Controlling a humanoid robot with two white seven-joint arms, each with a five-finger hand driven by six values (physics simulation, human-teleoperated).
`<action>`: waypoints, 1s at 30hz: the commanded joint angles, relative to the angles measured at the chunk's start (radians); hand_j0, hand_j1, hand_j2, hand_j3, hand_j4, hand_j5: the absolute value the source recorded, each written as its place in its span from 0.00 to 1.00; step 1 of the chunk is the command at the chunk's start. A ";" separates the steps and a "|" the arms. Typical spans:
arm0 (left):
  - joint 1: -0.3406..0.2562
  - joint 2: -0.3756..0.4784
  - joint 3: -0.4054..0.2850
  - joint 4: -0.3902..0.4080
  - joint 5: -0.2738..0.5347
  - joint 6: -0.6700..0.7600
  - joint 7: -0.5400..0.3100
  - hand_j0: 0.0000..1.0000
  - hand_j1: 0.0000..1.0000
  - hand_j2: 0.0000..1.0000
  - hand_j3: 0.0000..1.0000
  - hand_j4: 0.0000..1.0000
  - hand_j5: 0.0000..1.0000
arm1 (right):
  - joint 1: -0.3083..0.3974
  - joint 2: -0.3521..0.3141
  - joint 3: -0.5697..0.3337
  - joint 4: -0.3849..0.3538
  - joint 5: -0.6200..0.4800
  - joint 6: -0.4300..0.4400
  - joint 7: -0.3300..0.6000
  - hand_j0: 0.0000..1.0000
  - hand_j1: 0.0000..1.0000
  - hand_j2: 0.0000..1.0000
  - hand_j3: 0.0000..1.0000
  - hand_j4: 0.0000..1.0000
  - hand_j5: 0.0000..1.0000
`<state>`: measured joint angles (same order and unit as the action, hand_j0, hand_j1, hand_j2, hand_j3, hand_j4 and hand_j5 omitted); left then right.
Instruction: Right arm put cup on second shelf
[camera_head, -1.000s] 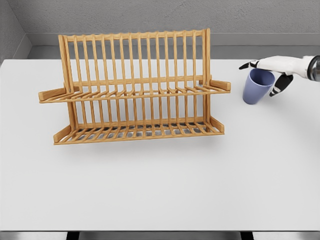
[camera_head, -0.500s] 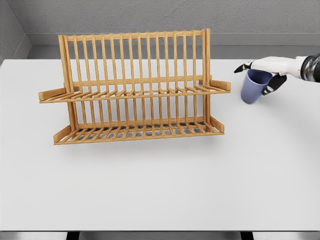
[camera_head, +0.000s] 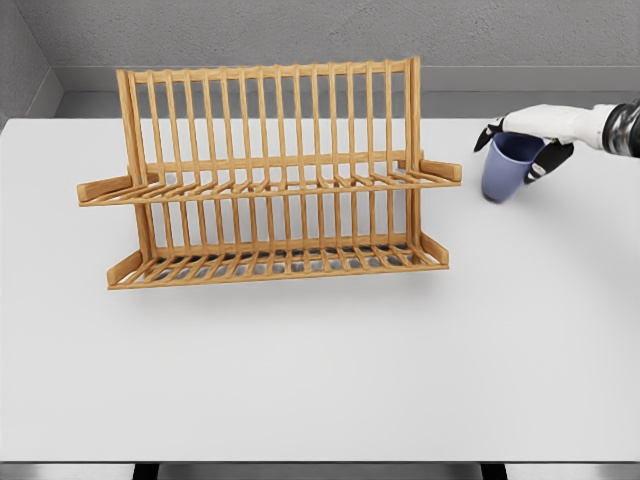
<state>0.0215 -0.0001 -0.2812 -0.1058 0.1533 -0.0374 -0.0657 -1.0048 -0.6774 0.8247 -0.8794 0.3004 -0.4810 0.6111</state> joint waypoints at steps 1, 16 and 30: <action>0.000 0.000 0.000 0.000 0.000 0.001 0.000 1.00 1.00 1.00 1.00 1.00 1.00 | 0.000 -0.002 -0.004 -0.001 -0.003 0.002 0.000 0.68 0.68 0.68 0.68 0.68 0.68; 0.000 0.000 -0.001 0.000 0.000 -0.001 0.000 1.00 1.00 1.00 1.00 1.00 1.00 | -0.023 -0.033 -0.012 -0.069 -0.003 0.001 0.000 0.66 0.66 0.66 0.66 0.66 0.66; 0.000 0.000 0.000 0.000 0.000 0.001 0.000 1.00 1.00 1.00 1.00 1.00 1.00 | -0.014 -0.090 -0.096 -0.145 -0.001 -0.097 0.000 0.66 0.66 0.66 0.66 0.66 0.66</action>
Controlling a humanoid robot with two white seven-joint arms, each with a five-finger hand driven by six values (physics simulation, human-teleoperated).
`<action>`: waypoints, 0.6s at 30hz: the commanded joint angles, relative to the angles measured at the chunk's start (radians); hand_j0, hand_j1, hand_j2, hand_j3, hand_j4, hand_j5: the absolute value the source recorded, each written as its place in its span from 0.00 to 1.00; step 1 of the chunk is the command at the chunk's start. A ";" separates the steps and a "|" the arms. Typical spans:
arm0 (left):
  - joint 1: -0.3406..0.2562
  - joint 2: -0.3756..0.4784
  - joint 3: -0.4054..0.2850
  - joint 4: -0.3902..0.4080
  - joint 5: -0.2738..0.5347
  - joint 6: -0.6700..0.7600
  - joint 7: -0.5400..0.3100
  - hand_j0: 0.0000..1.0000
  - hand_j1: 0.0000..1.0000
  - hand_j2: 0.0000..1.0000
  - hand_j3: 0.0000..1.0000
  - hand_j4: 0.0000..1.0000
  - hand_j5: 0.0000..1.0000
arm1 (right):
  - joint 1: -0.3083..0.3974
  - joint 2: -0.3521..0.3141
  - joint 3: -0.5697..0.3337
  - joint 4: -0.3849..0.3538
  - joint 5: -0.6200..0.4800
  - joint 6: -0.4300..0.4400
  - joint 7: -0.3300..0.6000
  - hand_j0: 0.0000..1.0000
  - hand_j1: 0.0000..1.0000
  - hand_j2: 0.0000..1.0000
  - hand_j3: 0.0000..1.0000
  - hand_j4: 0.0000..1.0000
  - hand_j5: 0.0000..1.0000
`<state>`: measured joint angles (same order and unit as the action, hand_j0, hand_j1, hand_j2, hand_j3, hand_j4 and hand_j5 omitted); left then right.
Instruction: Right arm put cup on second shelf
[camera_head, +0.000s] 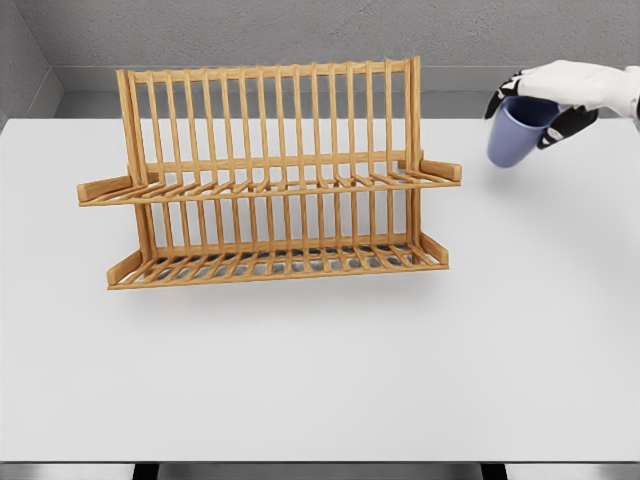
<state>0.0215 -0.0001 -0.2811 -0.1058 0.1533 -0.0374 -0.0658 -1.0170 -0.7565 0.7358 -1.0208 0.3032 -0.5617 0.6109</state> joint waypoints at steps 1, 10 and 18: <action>0.000 0.000 -0.001 0.000 0.000 0.001 0.000 1.00 1.00 1.00 1.00 1.00 1.00 | 0.002 -0.015 -0.035 -0.004 -0.004 -0.037 0.000 0.66 0.66 0.66 0.66 0.66 0.66; 0.000 0.000 -0.001 0.000 0.000 0.001 0.000 1.00 1.00 1.00 1.00 1.00 1.00 | 0.040 -0.070 -0.124 -0.140 -0.006 -0.049 0.000 0.66 0.66 0.66 0.66 0.66 0.66; 0.000 0.000 0.000 0.000 0.000 0.001 0.000 1.00 1.00 1.00 1.00 1.00 1.00 | 0.100 -0.129 -0.168 -0.308 -0.006 -0.049 0.000 0.66 0.66 0.66 0.66 0.66 0.66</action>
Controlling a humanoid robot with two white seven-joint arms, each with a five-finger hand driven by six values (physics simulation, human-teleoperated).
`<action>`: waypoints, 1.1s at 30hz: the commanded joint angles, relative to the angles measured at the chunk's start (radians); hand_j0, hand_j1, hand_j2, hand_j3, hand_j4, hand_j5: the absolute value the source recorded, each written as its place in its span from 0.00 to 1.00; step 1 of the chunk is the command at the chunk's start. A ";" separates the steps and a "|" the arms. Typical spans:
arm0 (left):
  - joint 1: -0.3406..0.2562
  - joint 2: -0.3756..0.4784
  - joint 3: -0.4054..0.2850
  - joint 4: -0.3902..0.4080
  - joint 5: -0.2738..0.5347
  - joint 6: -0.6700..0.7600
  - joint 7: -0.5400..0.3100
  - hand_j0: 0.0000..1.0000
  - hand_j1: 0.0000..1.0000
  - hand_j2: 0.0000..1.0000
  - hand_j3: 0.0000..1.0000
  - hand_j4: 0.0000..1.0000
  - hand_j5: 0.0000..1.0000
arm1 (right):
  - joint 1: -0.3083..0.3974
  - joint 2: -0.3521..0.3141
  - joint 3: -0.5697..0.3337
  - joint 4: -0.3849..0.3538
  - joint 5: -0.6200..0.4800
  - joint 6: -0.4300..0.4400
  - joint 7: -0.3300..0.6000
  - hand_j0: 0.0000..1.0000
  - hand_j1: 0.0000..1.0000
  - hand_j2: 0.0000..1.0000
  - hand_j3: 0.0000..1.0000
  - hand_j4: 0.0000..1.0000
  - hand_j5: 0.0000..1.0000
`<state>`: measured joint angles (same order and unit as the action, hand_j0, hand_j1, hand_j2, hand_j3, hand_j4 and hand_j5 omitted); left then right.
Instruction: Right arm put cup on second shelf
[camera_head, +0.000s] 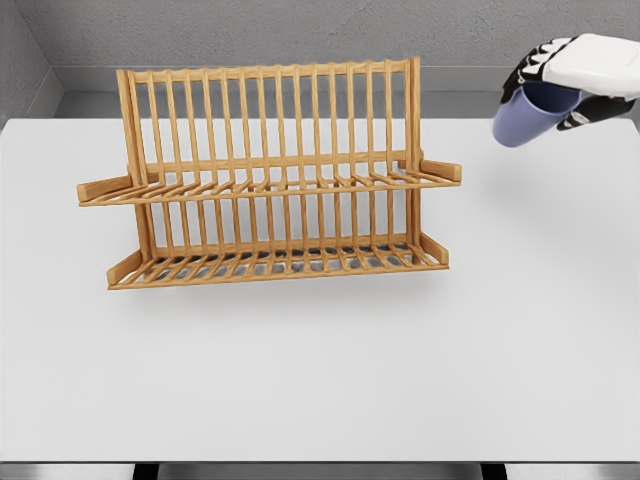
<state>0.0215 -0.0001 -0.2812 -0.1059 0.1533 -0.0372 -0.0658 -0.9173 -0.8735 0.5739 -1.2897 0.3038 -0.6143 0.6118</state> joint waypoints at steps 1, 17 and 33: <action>0.000 0.000 0.000 0.000 0.000 0.000 0.000 1.00 1.00 1.00 1.00 1.00 1.00 | 0.000 -0.013 -0.006 -0.054 -0.006 0.003 -0.001 0.66 0.66 0.66 0.66 0.66 0.66; 0.000 0.000 0.000 0.000 0.000 0.000 0.000 1.00 1.00 1.00 1.00 1.00 1.00 | 0.011 -0.009 0.000 -0.278 -0.006 0.003 -0.001 0.66 0.66 0.66 0.66 0.66 0.66; 0.000 0.000 0.000 0.000 0.000 0.000 0.000 1.00 1.00 1.00 1.00 1.00 1.00 | 0.020 0.002 0.009 -0.410 -0.006 0.003 -0.001 0.66 0.66 0.66 0.66 0.66 0.66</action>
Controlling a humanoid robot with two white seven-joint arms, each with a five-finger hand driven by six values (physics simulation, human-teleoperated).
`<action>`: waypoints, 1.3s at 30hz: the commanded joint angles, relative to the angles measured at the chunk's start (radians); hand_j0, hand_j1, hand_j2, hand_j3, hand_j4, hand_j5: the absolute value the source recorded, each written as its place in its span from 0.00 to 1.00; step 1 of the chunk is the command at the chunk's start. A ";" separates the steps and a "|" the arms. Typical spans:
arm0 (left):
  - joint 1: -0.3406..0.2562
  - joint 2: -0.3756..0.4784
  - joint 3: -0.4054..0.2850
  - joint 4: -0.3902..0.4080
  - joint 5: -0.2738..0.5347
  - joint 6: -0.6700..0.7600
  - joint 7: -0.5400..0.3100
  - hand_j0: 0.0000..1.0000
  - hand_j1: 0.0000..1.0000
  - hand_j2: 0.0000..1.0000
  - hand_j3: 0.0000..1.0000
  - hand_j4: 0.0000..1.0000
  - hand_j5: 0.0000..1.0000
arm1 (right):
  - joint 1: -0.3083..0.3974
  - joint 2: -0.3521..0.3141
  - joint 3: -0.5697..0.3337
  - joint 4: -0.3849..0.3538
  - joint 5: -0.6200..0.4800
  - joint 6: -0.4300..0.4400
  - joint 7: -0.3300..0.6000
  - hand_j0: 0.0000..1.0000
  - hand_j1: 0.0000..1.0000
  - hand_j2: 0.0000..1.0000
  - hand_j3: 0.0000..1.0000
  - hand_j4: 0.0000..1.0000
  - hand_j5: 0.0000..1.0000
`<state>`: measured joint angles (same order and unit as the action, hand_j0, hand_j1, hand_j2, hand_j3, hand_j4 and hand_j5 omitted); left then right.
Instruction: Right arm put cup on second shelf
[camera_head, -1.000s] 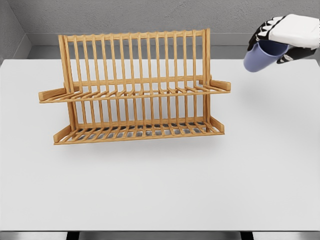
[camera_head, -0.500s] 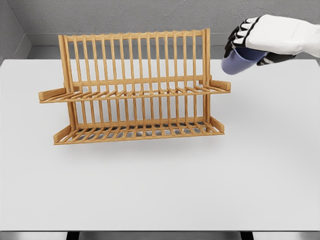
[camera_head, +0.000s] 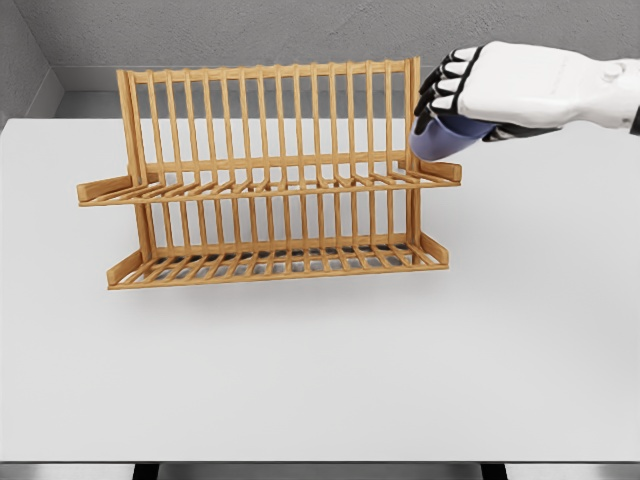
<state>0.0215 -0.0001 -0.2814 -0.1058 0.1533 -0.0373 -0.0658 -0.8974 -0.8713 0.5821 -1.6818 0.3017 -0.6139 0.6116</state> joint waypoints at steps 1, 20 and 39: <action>0.000 0.000 -0.001 0.000 0.000 0.000 0.000 1.00 1.00 1.00 1.00 1.00 1.00 | 0.000 0.002 0.001 -0.019 -0.004 0.003 -0.001 0.66 0.66 0.66 0.66 0.66 0.66; 0.000 0.000 -0.001 0.000 0.000 -0.001 0.000 1.00 1.00 1.00 1.00 1.00 1.00 | 0.002 0.009 0.087 -0.029 -0.003 0.003 -0.001 1.00 1.00 1.00 1.00 1.00 1.00; 0.000 0.000 0.001 0.000 0.000 0.000 0.000 1.00 1.00 1.00 1.00 1.00 1.00 | 0.402 0.069 -0.461 0.261 0.010 0.003 -0.001 1.00 1.00 1.00 1.00 1.00 1.00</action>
